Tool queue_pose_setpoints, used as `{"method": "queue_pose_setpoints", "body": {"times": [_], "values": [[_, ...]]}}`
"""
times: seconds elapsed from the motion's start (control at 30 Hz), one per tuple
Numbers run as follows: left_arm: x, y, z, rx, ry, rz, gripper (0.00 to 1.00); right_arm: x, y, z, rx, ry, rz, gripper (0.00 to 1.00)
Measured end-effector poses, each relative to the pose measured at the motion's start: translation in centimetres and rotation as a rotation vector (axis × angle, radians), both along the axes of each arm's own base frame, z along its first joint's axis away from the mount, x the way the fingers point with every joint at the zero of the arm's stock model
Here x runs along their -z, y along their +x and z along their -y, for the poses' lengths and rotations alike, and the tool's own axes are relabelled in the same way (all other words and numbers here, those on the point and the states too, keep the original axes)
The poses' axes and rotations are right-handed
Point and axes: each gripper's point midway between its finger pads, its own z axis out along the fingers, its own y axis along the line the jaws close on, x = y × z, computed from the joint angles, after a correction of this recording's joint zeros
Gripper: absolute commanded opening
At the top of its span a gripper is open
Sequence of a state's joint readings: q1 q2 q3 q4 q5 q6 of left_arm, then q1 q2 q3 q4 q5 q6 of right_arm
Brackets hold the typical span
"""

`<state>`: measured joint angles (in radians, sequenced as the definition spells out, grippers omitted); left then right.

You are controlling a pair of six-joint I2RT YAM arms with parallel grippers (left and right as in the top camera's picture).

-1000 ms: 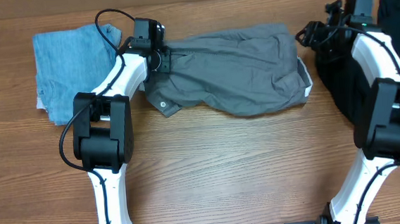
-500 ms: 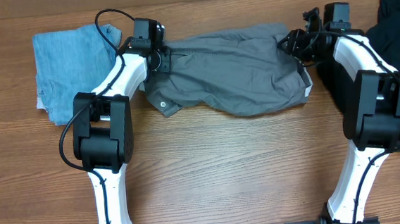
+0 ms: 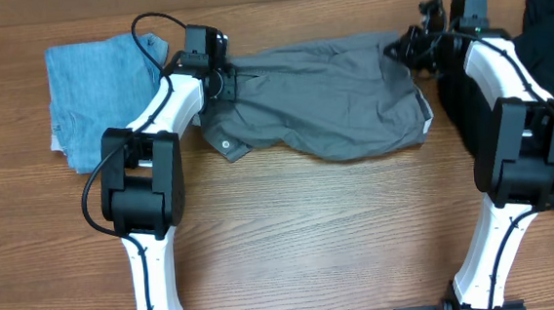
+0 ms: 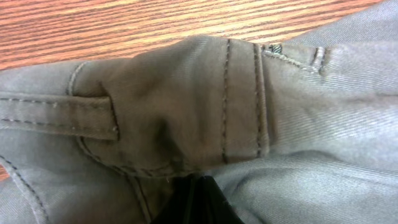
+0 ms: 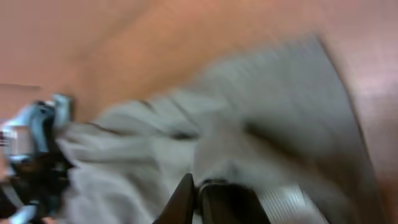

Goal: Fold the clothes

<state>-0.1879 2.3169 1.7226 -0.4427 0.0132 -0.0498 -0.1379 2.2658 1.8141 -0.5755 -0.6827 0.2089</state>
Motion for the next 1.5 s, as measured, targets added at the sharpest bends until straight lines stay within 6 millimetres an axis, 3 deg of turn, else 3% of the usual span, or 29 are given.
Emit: {"method": "queue_pose_setpoints", "body": {"times": [0.2, 0.27, 0.43, 0.47, 0.5, 0.53, 0.63, 0.77, 0.83, 0.87, 0.9, 0.93, 1.13, 1.27, 1.43, 1.5], "values": [[-0.3, -0.4, 0.0, 0.004, 0.002, -0.012, 0.08, -8.5, 3.8, -0.8, -0.069, 0.042, 0.276, 0.04], [-0.4, -0.5, -0.1, 0.005, 0.003, -0.014, 0.08, -9.3, 4.2, -0.8, -0.070, 0.043, 0.308, 0.04], [-0.3, -0.8, -0.1, 0.006, 0.006, -0.029, 0.08, -8.8, 4.7, 0.0, -0.013, 0.017, 0.285, 0.07], [-0.3, -0.9, -0.1, 0.006, 0.006, -0.032, 0.08, -8.8, 4.8, 0.1, -0.005, 0.012, 0.283, 0.31], [-0.3, -0.9, -0.1, 0.006, 0.007, -0.034, 0.08, -8.7, 4.8, 0.2, 0.001, 0.008, 0.279, 0.69], [-0.3, -1.0, -0.1, 0.006, 0.007, -0.034, 0.09, -8.6, 4.8, 0.3, 0.007, 0.009, 0.270, 1.00], [-0.4, -1.0, -0.1, 0.006, 0.007, -0.036, 0.09, -8.2, 4.6, 0.4, 0.023, 0.006, 0.245, 1.00], [-0.9, -1.1, -0.2, 0.005, 0.006, -0.029, 0.09, -7.1, 3.8, 1.0, 0.051, 0.022, 0.163, 0.86], [-1.6, -1.0, -0.2, 0.006, 0.004, -0.016, 0.09, -6.3, 3.1, 2.1, 0.084, 0.016, 0.111, 0.67], [-2.1, -0.8, -0.1, 0.007, 0.003, -0.004, 0.09, -6.0, 2.7, 2.7, 0.102, 0.004, 0.083, 0.46], [-2.4, -0.7, -0.1, 0.009, 0.001, 0.008, 0.09, -5.9, 2.3, 3.2, 0.120, -0.011, 0.057, 0.20], [-3.2, -0.4, 0.0, 0.013, 0.000, 0.031, 0.09, -5.9, 1.7, 3.7, 0.137, -0.033, 0.033, 0.04], [-7.5, 1.1, 0.2, 0.024, -0.015, 0.153, 0.11, -7.6, -2.7, 3.3, 0.173, -0.139, -0.107, 0.04], [-11.0, 1.0, 0.3, 0.026, -0.028, 0.209, 0.10, -6.5, -4.8, 1.4, 0.169, -0.246, -0.197, 0.04], [-11.2, -1.1, 0.6, 0.049, -0.049, 0.135, 0.06, -0.6, -7.5, 0.9, 0.224, -0.332, -0.352, 0.04], [-10.6, -1.8, 0.7, 0.056, -0.055, 0.097, 0.04, 3.1, -8.9, 1.8, 0.266, -0.352, -0.412, 0.04]]}}
